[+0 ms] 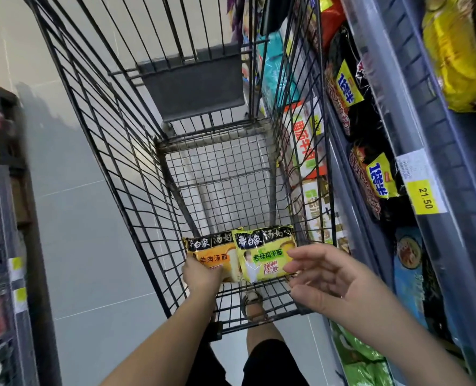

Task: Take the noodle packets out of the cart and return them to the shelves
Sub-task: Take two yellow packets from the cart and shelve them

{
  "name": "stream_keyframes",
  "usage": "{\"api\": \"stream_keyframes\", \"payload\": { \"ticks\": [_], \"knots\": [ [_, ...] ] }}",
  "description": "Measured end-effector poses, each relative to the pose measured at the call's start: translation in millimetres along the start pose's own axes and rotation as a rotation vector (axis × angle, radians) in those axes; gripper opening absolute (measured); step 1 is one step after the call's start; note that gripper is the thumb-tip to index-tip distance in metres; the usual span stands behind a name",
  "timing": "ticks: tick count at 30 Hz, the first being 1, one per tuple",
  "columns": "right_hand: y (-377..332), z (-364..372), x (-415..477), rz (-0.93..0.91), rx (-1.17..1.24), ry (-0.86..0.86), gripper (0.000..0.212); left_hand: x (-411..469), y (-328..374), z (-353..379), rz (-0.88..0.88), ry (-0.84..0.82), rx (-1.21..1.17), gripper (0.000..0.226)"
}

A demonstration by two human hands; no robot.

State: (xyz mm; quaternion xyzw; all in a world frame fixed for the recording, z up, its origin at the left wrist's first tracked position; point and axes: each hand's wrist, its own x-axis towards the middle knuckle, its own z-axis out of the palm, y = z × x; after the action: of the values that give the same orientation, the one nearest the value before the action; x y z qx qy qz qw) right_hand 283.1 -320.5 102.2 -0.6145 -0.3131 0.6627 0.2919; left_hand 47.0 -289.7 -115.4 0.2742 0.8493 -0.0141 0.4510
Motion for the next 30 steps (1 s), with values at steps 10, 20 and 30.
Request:
{"api": "stream_keyframes", "payload": {
  "ticks": [10,20,30],
  "knots": [
    [3,-7,-5,0.021,0.026,0.036,0.058,12,-4,2,0.002,-0.087,0.087,0.08],
    [3,-2,-7,0.012,0.092,0.019,0.061,11,-5,-7,0.033,-0.13,0.104,0.063],
    [10,6,1,0.018,0.043,0.014,0.057,-13,-13,-10,0.174,-0.049,0.135,0.068]
  ]
}}
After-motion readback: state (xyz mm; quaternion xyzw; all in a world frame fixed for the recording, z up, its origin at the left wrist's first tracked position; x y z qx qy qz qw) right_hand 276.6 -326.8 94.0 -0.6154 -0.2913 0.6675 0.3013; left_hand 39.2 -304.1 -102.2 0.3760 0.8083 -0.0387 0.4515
